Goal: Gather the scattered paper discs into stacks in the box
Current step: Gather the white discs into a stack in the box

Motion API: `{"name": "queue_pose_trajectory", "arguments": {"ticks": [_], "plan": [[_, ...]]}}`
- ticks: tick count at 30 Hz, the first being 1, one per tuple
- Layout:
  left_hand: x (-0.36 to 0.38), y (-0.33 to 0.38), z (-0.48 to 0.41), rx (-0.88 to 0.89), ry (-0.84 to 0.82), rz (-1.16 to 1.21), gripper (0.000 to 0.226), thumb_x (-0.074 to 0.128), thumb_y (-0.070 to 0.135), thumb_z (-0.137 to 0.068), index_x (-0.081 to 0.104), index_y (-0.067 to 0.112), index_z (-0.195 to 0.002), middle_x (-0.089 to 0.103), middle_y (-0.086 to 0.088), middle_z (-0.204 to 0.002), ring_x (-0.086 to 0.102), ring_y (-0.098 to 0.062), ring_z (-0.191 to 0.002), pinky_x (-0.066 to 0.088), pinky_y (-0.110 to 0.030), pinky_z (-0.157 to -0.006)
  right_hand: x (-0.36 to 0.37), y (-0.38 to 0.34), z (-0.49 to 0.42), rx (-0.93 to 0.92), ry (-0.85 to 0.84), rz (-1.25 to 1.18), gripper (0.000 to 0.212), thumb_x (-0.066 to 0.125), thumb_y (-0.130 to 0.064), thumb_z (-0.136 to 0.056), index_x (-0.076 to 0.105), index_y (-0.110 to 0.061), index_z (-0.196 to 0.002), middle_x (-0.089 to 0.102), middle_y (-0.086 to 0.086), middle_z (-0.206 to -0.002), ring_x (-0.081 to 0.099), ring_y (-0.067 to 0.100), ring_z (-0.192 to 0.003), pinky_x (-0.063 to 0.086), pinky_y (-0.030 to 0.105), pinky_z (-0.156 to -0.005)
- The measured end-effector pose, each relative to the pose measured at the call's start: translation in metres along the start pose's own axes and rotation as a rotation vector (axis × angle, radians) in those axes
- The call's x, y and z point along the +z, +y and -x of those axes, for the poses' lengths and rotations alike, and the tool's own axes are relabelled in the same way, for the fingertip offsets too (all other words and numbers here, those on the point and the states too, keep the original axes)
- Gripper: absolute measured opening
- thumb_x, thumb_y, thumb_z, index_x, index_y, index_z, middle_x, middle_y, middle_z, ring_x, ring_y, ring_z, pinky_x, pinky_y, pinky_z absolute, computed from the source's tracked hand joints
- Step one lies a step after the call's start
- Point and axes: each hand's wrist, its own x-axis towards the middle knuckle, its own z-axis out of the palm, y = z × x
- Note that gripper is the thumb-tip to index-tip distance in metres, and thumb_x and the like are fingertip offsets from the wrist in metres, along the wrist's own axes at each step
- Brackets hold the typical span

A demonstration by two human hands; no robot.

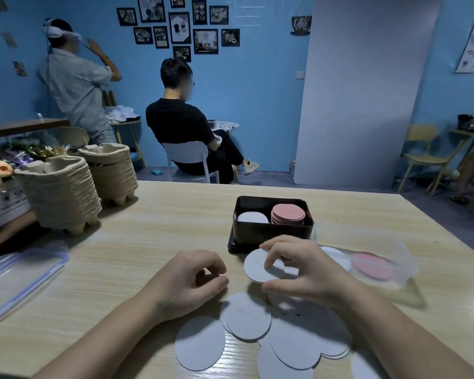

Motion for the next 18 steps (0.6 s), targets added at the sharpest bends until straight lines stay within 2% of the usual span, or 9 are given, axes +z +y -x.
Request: {"name": "queue_pose_trajectory", "arguments": {"ticks": [2, 5, 8, 11, 13, 16, 18], "plan": [[0.003, 0.005, -0.001, -0.011, 0.021, 0.046, 0.009, 0.07, 0.036, -0.093, 0.072, 0.027, -0.094, 0.072, 0.015, -0.09, 0.069, -0.011, -0.089, 0.056, -0.035, -0.076, -0.004, -0.002, 0.002, -0.005, -0.006, 0.016, 0.03, 0.084, -0.049, -0.076, 0.069, -0.028, -0.091, 0.063, -0.014, -0.127, 0.06, 0.007, -0.123, 0.057, 0.031, -0.089], [0.012, 0.015, -0.001, 0.01, 0.022, 0.083, 0.008, 0.074, 0.033, -0.091, 0.073, 0.026, -0.095, 0.072, 0.013, -0.091, 0.07, -0.012, -0.088, 0.056, -0.03, -0.076, -0.01, -0.005, 0.012, -0.025, -0.004, 0.055, 0.029, 0.081, -0.05, -0.077, 0.069, -0.027, -0.089, 0.064, -0.012, -0.126, 0.061, 0.004, -0.118, 0.052, 0.021, -0.086], [0.018, 0.019, 0.003, 0.004, -0.033, 0.144, 0.021, 0.079, 0.034, -0.087, 0.072, 0.027, -0.106, 0.072, 0.015, -0.103, 0.07, -0.008, -0.101, 0.057, -0.029, -0.088, -0.009, -0.004, 0.029, -0.022, 0.012, 0.082, 0.028, 0.083, -0.047, -0.078, 0.069, -0.025, -0.089, 0.065, -0.011, -0.125, 0.061, 0.0, -0.109, 0.045, 0.014, -0.082], [0.015, 0.019, 0.006, -0.001, -0.14, 0.114, 0.05, 0.082, 0.048, -0.077, 0.066, 0.036, -0.123, 0.065, 0.021, -0.121, 0.06, 0.0, -0.12, 0.049, -0.028, -0.103, -0.003, -0.003, 0.043, 0.009, 0.016, 0.059, 0.026, 0.085, -0.043, -0.078, 0.069, -0.028, -0.093, 0.065, -0.013, -0.128, 0.063, 0.007, -0.113, 0.05, 0.022, -0.084], [0.014, 0.023, 0.007, -0.001, -0.223, 0.063, 0.065, 0.083, 0.056, -0.07, 0.061, 0.041, -0.129, 0.06, 0.023, -0.125, 0.055, 0.003, -0.121, 0.047, -0.026, -0.104, 0.001, -0.003, 0.046, 0.019, 0.021, 0.052, 0.03, 0.085, -0.043, -0.077, 0.067, -0.031, -0.098, 0.065, -0.017, -0.128, 0.064, 0.009, -0.115, 0.053, 0.029, -0.085], [0.016, 0.028, 0.007, 0.035, -0.249, -0.036, 0.067, 0.084, 0.059, -0.067, 0.061, 0.041, -0.128, 0.059, 0.024, -0.119, 0.055, 0.003, -0.115, 0.049, -0.03, -0.099, 0.006, 0.0, 0.048, 0.036, 0.032, 0.038, 0.038, 0.085, -0.044, -0.075, 0.065, -0.034, -0.106, 0.064, -0.022, -0.127, 0.065, 0.013, -0.113, 0.055, 0.037, -0.087], [0.016, 0.028, 0.007, 0.018, -0.232, -0.011, 0.064, 0.084, 0.056, -0.068, 0.063, 0.042, -0.127, 0.06, 0.023, -0.119, 0.056, 0.002, -0.116, 0.05, -0.03, -0.099, 0.007, 0.003, 0.048, 0.04, 0.044, 0.029, 0.039, 0.085, -0.044, -0.075, 0.064, -0.034, -0.107, 0.064, -0.021, -0.126, 0.065, 0.014, -0.113, 0.055, 0.04, -0.087]]}}
